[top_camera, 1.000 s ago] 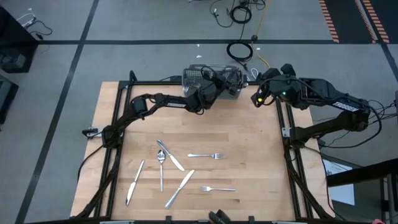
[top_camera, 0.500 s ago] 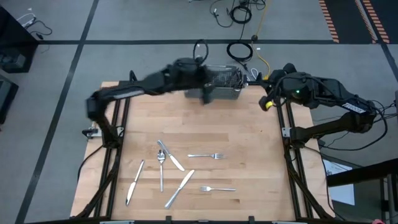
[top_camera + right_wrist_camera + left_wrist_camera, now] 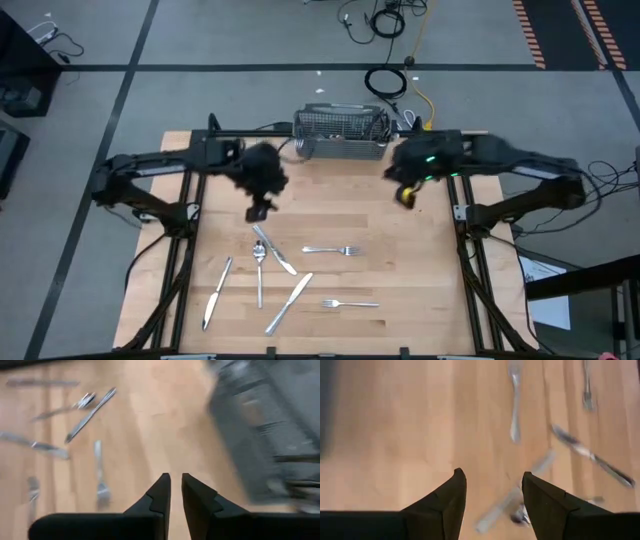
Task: Sort silverware
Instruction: Put the silver spoon into the silverware organizer, then put the silver fork into the silverware organizer
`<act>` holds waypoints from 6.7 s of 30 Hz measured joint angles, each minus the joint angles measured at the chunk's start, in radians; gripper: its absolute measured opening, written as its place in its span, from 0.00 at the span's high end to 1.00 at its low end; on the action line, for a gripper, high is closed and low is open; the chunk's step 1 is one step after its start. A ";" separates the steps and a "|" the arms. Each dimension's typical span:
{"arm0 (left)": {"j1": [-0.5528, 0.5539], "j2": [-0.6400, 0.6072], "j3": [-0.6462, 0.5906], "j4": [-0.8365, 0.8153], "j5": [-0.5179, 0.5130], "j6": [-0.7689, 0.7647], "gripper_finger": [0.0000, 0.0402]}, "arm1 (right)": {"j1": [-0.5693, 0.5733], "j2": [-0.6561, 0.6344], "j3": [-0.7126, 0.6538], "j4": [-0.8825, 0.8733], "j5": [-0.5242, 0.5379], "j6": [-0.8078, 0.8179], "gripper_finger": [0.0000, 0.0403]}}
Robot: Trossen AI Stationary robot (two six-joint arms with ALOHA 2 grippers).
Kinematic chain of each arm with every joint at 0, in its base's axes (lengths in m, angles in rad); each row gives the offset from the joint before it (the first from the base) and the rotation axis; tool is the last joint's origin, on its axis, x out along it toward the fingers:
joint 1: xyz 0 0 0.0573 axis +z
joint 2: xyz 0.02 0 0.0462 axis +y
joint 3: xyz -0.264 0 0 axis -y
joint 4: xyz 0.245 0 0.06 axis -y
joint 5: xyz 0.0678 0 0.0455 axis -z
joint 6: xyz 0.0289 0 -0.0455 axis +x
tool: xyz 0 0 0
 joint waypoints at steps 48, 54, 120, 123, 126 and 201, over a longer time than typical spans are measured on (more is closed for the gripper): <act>-0.311 -0.107 -0.777 0.613 -0.142 -0.864 0.21 | 0.090 0.104 -0.091 0.094 -0.038 0.111 0.77; -0.310 -0.016 -0.810 0.732 -0.134 -0.861 0.34 | 0.091 0.104 -0.091 0.094 -0.066 0.132 0.77; 0.168 0.586 0.438 1.440 -0.578 0.012 1.00 | 0.123 -0.233 -0.091 -0.030 0.365 0.184 1.00; 0.168 0.656 0.510 1.438 -0.566 0.037 1.00 | 0.123 -0.247 -0.091 -0.032 0.366 0.184 1.00; 0.168 0.717 0.557 1.454 -0.569 0.071 1.00 | 0.123 -0.265 -0.091 -0.037 0.367 0.184 1.00; 0.133 0.598 0.578 1.105 -0.497 0.231 0.53 | 0.123 -0.308 -0.091 -0.048 0.358 0.211 0.77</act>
